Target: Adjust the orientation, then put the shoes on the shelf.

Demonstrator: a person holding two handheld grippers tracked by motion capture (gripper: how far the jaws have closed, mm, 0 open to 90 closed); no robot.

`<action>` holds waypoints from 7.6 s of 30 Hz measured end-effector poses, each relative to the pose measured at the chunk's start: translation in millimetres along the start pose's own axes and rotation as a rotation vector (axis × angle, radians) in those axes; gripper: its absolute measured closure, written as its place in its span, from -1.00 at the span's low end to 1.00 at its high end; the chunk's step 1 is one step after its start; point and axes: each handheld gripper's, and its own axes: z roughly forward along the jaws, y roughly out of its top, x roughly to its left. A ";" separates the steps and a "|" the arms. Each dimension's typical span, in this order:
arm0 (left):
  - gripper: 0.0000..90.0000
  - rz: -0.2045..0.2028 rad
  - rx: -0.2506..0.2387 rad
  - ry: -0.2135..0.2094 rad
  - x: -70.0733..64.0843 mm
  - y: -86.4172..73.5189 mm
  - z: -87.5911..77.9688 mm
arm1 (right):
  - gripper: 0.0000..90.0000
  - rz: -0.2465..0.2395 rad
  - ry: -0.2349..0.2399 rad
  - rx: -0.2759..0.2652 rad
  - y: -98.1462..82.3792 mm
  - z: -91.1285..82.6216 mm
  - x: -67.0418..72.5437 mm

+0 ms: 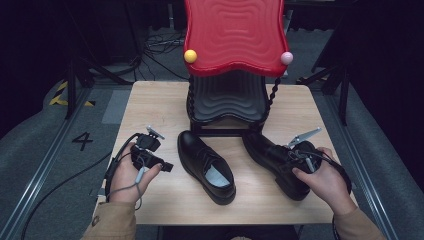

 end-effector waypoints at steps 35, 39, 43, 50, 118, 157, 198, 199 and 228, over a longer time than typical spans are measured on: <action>0.16 -0.004 -0.020 -0.011 4.5 -8.7 -9.4 | 0.45 -0.034 0.143 0.026 93.3 74.6 64.5; 0.16 -0.006 -0.017 -0.007 4.2 -8.4 -8.9 | 0.25 0.029 0.201 0.006 92.0 65.6 60.1; 0.15 -0.001 -0.017 -0.012 3.2 -7.7 -8.9 | 0.13 0.040 0.188 0.003 91.5 58.5 64.3; 0.15 -0.006 -0.011 -0.012 4.1 -6.9 -6.3 | -0.12 0.040 0.166 0.048 93.5 61.7 76.6; 0.10 -0.045 -0.031 -0.028 20.9 -10.9 -10.8 | 0.84 0.023 0.032 0.292 92.7 69.3 92.9; 0.09 -0.076 -0.048 -0.028 27.7 -21.7 -18.1 | 0.84 -0.032 0.069 0.283 106.8 -90.4 84.7; 0.09 -0.132 -0.082 -0.045 44.2 -38.2 -27.5 | 0.84 0.057 -0.065 0.038 211.1 -243.3 97.0; 0.09 -0.130 -0.084 -0.047 44.8 -38.9 -27.9 | 0.84 0.069 -0.074 0.034 215.5 -246.2 95.6; 0.10 -0.165 -0.145 -0.089 69.3 -59.0 -41.1 | 0.84 0.353 -0.288 -0.165 328.5 -236.0 46.9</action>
